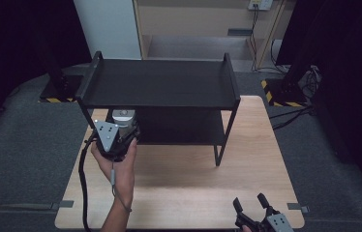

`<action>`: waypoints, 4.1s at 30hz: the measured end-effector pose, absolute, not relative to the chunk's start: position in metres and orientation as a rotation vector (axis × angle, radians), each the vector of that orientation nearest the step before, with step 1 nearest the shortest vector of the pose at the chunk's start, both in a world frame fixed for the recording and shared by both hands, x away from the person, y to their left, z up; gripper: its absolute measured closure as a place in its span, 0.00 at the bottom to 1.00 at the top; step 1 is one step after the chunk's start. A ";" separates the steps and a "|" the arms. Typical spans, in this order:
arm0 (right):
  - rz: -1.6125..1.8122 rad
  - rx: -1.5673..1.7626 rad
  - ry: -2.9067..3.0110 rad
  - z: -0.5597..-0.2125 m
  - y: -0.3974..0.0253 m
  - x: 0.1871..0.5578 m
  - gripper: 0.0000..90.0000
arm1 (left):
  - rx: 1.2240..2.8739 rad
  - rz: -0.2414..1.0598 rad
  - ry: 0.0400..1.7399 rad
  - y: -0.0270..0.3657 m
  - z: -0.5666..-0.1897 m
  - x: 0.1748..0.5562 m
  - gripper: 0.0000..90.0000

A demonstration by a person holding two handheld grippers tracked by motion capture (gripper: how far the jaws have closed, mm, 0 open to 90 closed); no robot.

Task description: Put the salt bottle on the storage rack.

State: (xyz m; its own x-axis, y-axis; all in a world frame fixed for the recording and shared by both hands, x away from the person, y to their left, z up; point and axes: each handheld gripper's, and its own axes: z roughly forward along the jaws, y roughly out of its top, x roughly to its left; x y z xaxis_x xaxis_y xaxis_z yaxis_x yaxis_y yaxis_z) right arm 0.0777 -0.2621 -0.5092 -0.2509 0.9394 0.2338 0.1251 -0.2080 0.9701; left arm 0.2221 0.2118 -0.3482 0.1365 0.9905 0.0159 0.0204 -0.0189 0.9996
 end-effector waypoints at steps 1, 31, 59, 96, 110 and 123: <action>1.531 1.314 1.365 -0.509 -0.262 0.078 0.08 | 1.294 1.111 1.120 0.213 -0.349 0.226 0.34; 1.517 1.341 1.361 -0.512 -0.266 0.083 0.08 | 1.268 1.139 1.122 0.198 -0.367 0.248 0.15; 1.484 1.334 1.339 -0.509 -0.261 0.062 0.06 | 1.267 1.141 1.044 0.252 -0.461 0.079 0.06; 1.438 1.353 1.275 -0.500 -0.262 0.049 0.05 | 1.243 1.191 1.125 0.320 -0.482 0.058 0.06; 1.392 1.328 1.256 -0.494 -0.280 0.052 0.05 | 1.256 1.204 1.134 0.332 -0.477 0.067 0.06; 1.436 1.302 1.231 -0.496 -0.287 0.065 0.05 | 1.241 1.225 1.152 0.322 -0.477 0.069 0.06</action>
State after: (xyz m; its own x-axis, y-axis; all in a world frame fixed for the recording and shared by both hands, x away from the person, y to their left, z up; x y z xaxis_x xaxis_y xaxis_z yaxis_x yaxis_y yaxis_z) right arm 0.0648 -0.2867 -0.4963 -0.1288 0.9735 0.1888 0.0381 -0.1854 0.9819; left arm 0.0691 0.3222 -0.4769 0.0312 0.9986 0.0421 -0.0190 -0.0416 0.9990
